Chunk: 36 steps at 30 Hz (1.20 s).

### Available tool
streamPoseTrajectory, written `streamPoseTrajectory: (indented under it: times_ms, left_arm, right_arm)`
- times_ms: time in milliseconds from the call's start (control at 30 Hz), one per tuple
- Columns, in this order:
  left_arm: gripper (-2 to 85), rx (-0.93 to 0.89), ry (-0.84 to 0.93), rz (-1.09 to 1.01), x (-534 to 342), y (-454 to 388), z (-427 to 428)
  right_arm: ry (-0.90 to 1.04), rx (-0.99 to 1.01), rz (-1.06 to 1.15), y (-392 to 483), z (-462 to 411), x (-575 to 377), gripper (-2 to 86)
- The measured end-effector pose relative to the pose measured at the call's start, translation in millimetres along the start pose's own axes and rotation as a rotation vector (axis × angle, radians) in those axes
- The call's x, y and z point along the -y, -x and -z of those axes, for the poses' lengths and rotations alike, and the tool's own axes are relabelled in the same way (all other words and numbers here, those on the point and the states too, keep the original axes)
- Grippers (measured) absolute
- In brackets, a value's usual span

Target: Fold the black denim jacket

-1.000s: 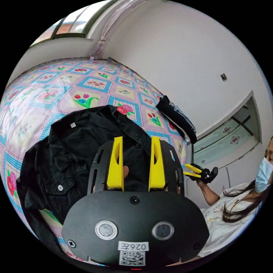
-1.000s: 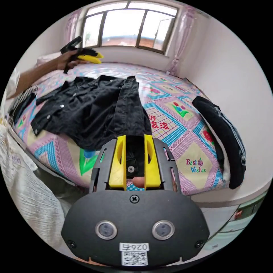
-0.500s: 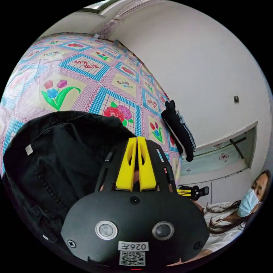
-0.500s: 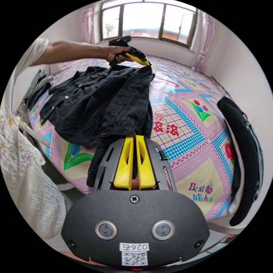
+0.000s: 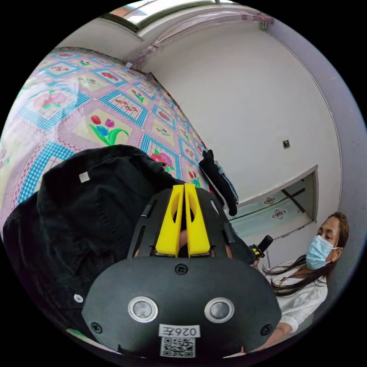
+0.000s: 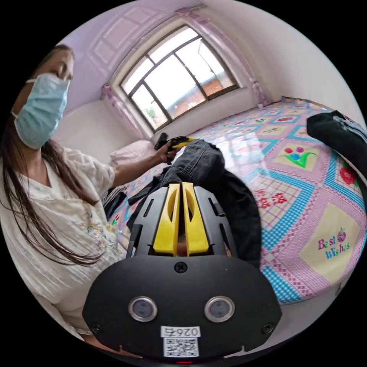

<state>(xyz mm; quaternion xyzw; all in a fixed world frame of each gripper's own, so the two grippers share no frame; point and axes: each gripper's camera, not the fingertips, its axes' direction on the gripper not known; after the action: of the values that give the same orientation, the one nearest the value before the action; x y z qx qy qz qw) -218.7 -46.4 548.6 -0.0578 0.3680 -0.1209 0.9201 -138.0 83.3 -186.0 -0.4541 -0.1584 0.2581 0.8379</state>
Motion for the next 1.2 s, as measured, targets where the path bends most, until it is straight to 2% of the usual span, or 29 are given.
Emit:
streamPoseTrajectory:
  times_ms: [100, 133, 267, 333, 433, 533, 567, 600, 700, 767, 800, 867, 933, 1000, 1133, 1200]
  left_arm:
    - [-1.0, 0.080, 0.067, 0.137, -17, 47, 8]
    - [-1.0, 0.092, 0.072, 0.151, -21, 54, 9]
    - [-0.9, 0.086, 0.058, 0.203, -35, 83, 24]
    - [-0.9, 0.064, 0.027, 0.188, -37, 86, 34]
    - [-0.4, 0.066, -0.004, 0.165, -37, 86, 46]
    - [1.8, 0.191, 0.009, 0.147, -30, 84, 44]
    - [5.7, 0.246, 0.016, 0.131, -25, 82, 39]
    - [9.3, 0.281, 0.017, 0.120, -19, 81, 33]
    - [13.2, 0.313, 0.052, 0.117, -3, 84, 12]
    - [10.5, 0.267, 0.103, 0.123, 5, 88, -6]
    - [4.1, 0.217, 0.170, 0.123, 8, 88, -18]
    - [0.2, 0.234, 0.160, 0.059, 9, 76, -23]
    - [-0.5, 0.252, 0.046, -0.040, 4, 53, -10]
    - [-0.8, 0.241, -0.102, -0.081, -10, 38, 17]
    - [-0.8, 0.282, -0.111, -0.013, -27, 53, 30]
    - [-0.6, 0.293, -0.119, 0.049, -32, 67, 29]
  right_arm:
    - [0.305, 0.024, 0.081, 46, -86, -13, 1.5]
    - [0.345, -0.018, 0.077, 57, -105, -20, 4.0]
    - [0.290, -0.203, -0.029, 60, -111, -24, 7.7]
    - [0.255, -0.423, -0.125, 45, -103, -24, 8.3]
    - [0.217, -0.640, -0.194, 21, -101, -23, 9.2]
    - [0.320, -0.745, -0.165, -2, -135, -16, 11.0]
    - [0.346, -0.742, -0.159, -5, -144, -14, 11.3]
    - [0.403, -0.717, -0.141, -9, -164, -11, 11.2]
    - [0.536, -0.720, -0.003, 10, -207, 1, 2.8]
    - [0.647, -0.766, 0.141, 24, -235, 7, -0.3]
    - [0.714, -0.813, 0.229, 31, -252, 12, -1.0]
    - [0.788, -0.968, 0.396, 38, -271, 22, -1.4]
    - [0.693, -1.265, 0.599, 51, -267, 52, -1.5]
    - [0.524, -1.396, 0.644, 63, -244, 86, -1.6]
    - [0.192, -1.534, 0.567, 58, -202, 138, -1.6]
    - [0.229, -1.487, 0.510, 29, -208, 147, -1.5]
